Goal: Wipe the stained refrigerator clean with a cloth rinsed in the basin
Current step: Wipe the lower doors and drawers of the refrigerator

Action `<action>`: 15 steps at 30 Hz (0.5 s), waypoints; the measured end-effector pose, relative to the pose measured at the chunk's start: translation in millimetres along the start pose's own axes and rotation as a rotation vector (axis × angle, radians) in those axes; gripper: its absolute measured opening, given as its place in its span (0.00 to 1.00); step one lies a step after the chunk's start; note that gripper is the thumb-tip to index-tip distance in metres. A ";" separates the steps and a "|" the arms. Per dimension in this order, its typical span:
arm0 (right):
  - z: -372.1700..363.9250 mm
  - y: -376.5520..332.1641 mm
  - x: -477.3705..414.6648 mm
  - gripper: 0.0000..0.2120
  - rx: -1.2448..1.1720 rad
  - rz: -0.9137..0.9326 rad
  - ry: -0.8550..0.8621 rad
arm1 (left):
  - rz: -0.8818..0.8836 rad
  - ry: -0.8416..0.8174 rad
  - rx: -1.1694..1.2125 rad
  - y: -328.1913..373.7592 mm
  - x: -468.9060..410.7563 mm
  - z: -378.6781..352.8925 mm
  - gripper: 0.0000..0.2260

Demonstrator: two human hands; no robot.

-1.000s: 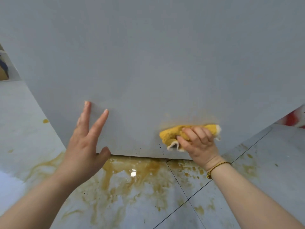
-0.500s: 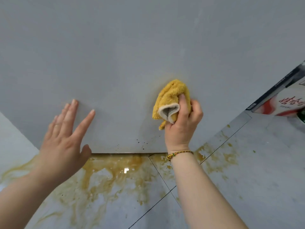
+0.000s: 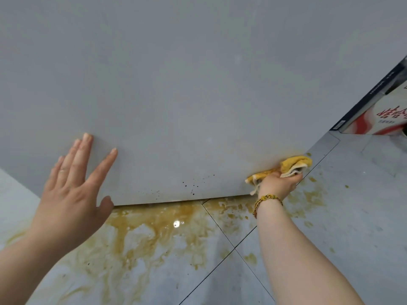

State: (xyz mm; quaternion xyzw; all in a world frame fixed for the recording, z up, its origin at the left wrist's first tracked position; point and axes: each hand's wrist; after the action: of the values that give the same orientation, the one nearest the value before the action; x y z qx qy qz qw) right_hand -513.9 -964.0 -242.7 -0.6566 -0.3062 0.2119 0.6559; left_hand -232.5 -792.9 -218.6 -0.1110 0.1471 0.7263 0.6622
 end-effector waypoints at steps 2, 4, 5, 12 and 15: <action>-2.2 1.6 -6.8 0.19 -0.020 -0.114 0.037 | -0.003 0.006 -0.003 -0.6 -0.2 -1.6 0.31; -3.9 17.3 -11.8 0.18 -0.021 -0.293 0.030 | 0.002 0.004 -0.013 0.6 -1.3 -0.7 0.31; -5.5 29.2 -6.1 0.19 0.009 -0.415 -0.044 | 0.005 -0.001 -0.024 1.9 -1.5 -0.7 0.31; -29.2 73.9 103.6 0.11 0.071 -0.901 -0.392 | 0.029 -0.005 -0.039 3.6 -2.6 0.1 0.31; -31.3 69.3 115.6 0.08 0.068 -0.790 -0.274 | 0.015 -0.002 -0.042 3.2 -0.8 1.3 0.31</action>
State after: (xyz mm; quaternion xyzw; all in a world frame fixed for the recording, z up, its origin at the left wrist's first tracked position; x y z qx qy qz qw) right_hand -400.6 -904.9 -295.6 -0.4323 -0.6117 0.0392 0.6613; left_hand -235.5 -793.4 -216.9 -0.1230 0.1319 0.7343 0.6544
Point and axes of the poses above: each hand's wrist, its own x-axis away from the middle knuckle, its own z-axis out of the back of the hand, y = z × x, and after that the axes turned 14 degrees about -x, right-handed
